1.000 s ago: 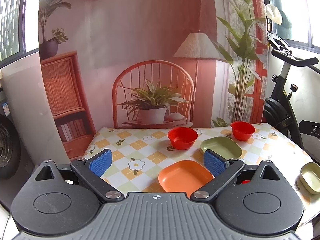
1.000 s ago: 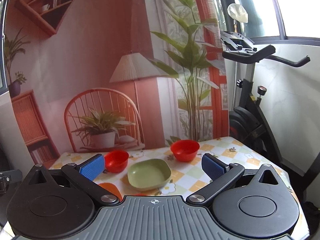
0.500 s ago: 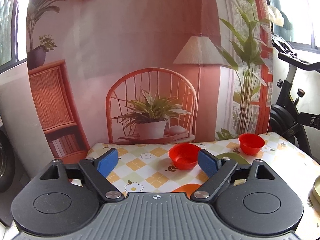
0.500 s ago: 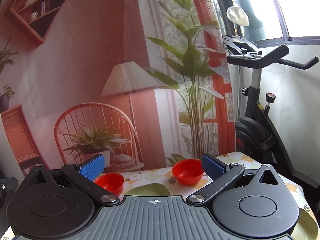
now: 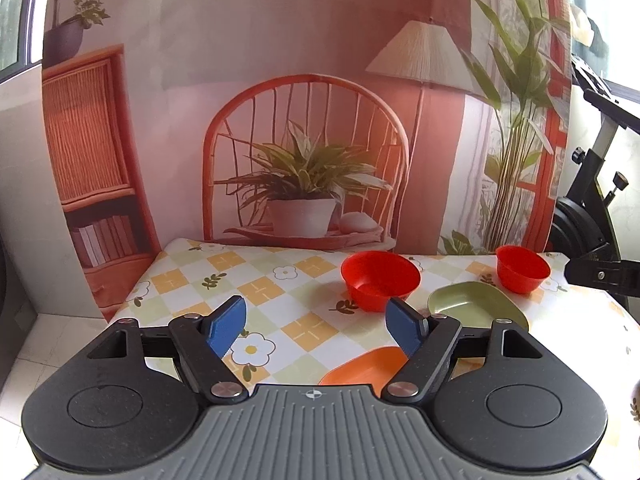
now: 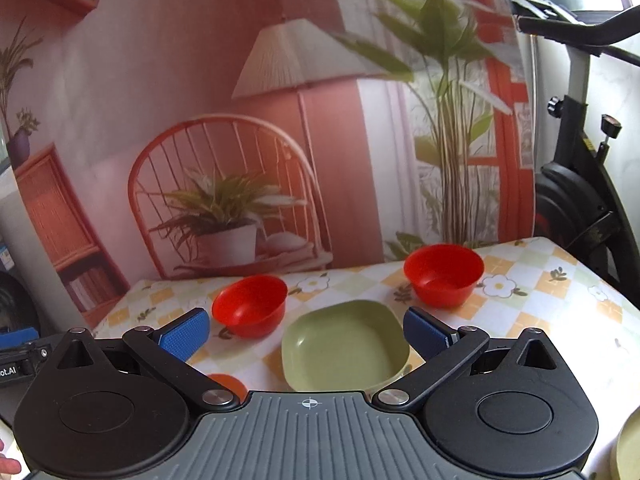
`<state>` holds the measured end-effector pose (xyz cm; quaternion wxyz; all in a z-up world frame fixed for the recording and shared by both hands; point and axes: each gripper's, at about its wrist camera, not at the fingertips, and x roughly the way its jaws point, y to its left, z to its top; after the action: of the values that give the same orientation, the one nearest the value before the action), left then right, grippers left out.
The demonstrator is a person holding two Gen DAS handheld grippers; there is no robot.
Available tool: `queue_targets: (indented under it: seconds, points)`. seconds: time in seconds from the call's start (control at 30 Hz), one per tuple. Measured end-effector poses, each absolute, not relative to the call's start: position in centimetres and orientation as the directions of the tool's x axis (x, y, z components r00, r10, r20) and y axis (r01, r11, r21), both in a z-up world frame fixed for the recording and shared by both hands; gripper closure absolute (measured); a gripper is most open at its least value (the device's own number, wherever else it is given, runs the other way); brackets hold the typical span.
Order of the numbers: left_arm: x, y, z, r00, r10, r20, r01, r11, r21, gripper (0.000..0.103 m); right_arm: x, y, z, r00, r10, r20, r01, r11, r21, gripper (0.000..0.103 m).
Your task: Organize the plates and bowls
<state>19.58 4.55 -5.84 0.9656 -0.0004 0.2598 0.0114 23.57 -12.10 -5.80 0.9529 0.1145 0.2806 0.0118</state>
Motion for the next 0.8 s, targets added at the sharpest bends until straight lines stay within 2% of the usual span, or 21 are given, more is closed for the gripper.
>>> queue_targets:
  seconds: [0.1,0.23,0.27,0.33,0.37,0.53,0.6,0.73,0.8]
  points:
    - [20.6,5.4,-7.1,0.835,-0.016,-0.550,-0.027,0.997,-0.070,0.024,25.0,-10.7,-7.3,0.815,0.106,-0.569,0.009,0.980,0.196,0.001]
    - [22.0,5.9,-9.5,0.795,-0.007,-0.606,-0.055,0.995,-0.084,0.025,26.5,-9.2,-9.2,0.777,0.136,-0.614,-0.028,0.983,0.183,0.006]
    - [22.3,6.1,-10.2,0.785,-0.007,-0.619,-0.060,0.994,-0.088,0.027,27.0,-8.8,-9.7,0.764,0.144,-0.629,-0.041,0.984,0.176,0.008]
    - [22.8,6.5,-11.6,0.760,-0.035,-0.649,-0.065,0.989,-0.129,0.041,27.8,-7.9,-10.6,0.730,0.171,-0.662,-0.083,0.983,0.162,0.013]
    - [22.9,6.8,-12.3,0.745,-0.051,-0.665,-0.070,0.986,-0.153,0.048,28.2,-7.3,-11.1,0.709,0.186,-0.680,-0.109,0.982,0.155,0.019]
    - [22.8,7.5,-14.8,0.709,-0.049,-0.704,-0.103,0.980,-0.173,0.051,29.8,-5.0,-12.9,0.645,0.195,-0.739,-0.169,0.979,0.111,0.043]
    - [22.8,7.9,-15.5,0.697,-0.079,-0.713,-0.105,0.972,-0.210,0.056,30.4,-4.4,-13.6,0.620,0.197,-0.760,-0.180,0.978,0.107,0.058]
    - [22.8,8.5,-16.8,0.677,-0.113,-0.728,-0.112,0.961,-0.254,0.058,31.2,-3.6,-14.7,0.579,0.192,-0.792,-0.205,0.975,0.086,0.066]
    - [22.9,8.4,-17.5,0.656,-0.103,-0.748,-0.114,0.966,-0.233,0.064,31.5,-3.3,-15.1,0.566,0.183,-0.803,-0.214,0.974,0.071,0.071]
